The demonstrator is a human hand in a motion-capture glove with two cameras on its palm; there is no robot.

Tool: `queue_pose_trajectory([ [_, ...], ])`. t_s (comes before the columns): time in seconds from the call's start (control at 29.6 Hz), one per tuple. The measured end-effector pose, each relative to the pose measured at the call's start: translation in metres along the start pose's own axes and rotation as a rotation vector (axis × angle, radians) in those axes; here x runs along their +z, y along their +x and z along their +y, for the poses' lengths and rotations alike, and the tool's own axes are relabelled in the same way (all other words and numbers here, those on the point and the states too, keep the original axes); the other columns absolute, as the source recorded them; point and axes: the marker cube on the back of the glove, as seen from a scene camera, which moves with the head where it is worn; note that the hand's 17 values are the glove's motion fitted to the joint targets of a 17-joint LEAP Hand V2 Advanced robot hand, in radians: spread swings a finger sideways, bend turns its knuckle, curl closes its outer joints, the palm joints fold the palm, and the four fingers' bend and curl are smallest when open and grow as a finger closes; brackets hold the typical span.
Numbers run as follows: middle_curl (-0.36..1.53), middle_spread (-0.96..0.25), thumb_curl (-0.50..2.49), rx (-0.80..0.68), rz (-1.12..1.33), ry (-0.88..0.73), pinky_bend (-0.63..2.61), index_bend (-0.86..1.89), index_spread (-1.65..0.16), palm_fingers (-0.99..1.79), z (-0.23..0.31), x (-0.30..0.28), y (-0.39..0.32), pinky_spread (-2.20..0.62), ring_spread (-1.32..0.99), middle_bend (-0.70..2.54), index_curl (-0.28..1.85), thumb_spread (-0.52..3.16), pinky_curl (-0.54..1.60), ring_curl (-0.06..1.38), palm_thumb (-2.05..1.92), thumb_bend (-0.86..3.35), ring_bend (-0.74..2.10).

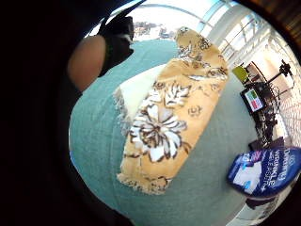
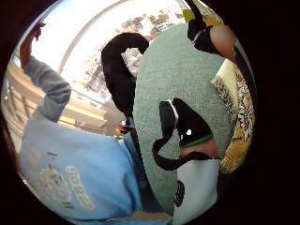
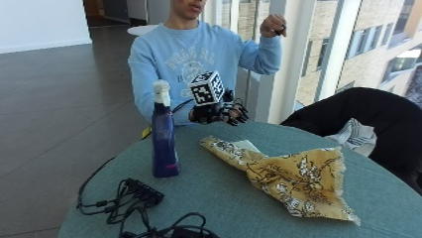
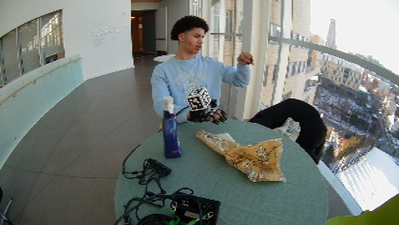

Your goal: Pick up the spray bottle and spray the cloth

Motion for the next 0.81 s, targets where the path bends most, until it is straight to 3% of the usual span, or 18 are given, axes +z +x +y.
queue_pose_trajectory([
  [0.34,0.22,-0.09,0.17,0.013,0.019,-0.021,0.19,0.27,-0.30,0.74,-0.018,-0.011,0.004,0.19,-0.05,0.36,0.24,0.84,0.17,0.20,0.57,0.30,0.31],
  [0.81,0.29,-0.11,0.23,0.083,0.054,-0.029,0.18,0.17,-0.37,0.74,-0.015,-0.018,0.020,0.22,-0.05,0.31,0.30,1.06,0.22,0.25,0.60,0.20,0.28],
])
